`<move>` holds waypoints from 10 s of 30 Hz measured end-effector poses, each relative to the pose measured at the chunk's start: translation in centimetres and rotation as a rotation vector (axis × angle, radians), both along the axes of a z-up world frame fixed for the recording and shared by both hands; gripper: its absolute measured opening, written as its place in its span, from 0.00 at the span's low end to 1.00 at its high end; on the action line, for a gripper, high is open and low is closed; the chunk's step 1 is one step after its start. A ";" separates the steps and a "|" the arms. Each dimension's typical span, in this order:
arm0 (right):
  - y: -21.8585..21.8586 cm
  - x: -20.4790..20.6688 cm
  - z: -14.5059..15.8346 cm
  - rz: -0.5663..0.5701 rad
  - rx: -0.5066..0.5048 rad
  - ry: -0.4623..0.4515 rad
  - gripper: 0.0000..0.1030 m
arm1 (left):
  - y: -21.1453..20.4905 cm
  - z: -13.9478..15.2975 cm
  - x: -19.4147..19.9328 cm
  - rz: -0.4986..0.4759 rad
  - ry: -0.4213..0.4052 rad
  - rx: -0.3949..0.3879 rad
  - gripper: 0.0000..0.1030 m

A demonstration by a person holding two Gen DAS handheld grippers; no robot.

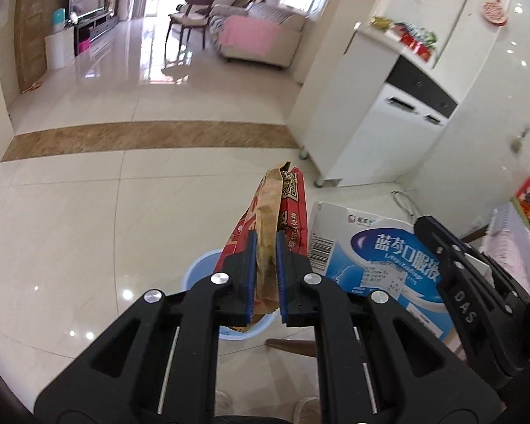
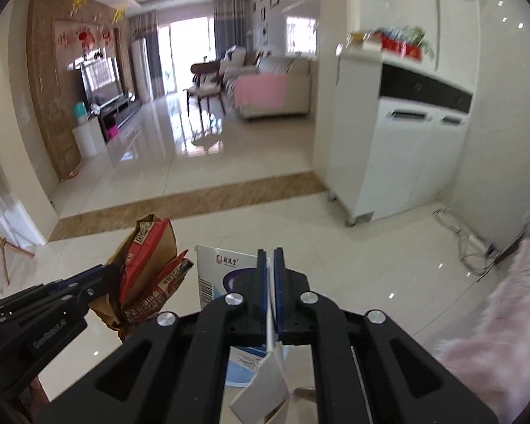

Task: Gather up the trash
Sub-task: 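Carry the red bag and blue-white box over the blue bin with both tools, then open both tools to drop the bag and box into the bin, then move both tools back over the trash pile on the table, then grasp the folded paper bag with the left tool while the right tool grasps a snack wrapper, then carry the paper bag and snack wrapper over the blue bin with both tools, then open both tools to drop the paper bag and wrapper into the bin, then move both tools back over the remaining trash on the table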

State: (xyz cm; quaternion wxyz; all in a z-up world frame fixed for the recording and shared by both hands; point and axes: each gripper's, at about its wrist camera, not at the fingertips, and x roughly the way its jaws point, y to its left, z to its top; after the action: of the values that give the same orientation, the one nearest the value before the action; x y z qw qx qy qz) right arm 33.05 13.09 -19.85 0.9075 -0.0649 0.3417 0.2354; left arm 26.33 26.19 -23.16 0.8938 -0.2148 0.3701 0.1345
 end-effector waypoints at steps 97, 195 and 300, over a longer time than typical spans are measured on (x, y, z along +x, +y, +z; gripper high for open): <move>-51.2 -27.7 4.1 -0.956 0.145 -0.021 0.77 | -48.0 9.9 -12.3 -0.900 -0.182 0.263 0.74; -29.1 -12.8 7.5 -0.363 0.107 0.097 0.16 | -22.2 8.8 -4.3 -0.400 -0.088 0.041 0.11; -31.3 -18.7 14.3 -0.402 0.183 -0.245 0.67 | -25.1 16.1 -10.6 -0.351 -0.277 0.238 0.81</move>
State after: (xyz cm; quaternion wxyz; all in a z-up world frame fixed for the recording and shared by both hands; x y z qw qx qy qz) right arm 14.39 -18.24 -5.59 0.9728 0.0588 0.2126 0.0706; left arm 15.77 1.14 -7.01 0.9646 -0.0567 0.2572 -0.0106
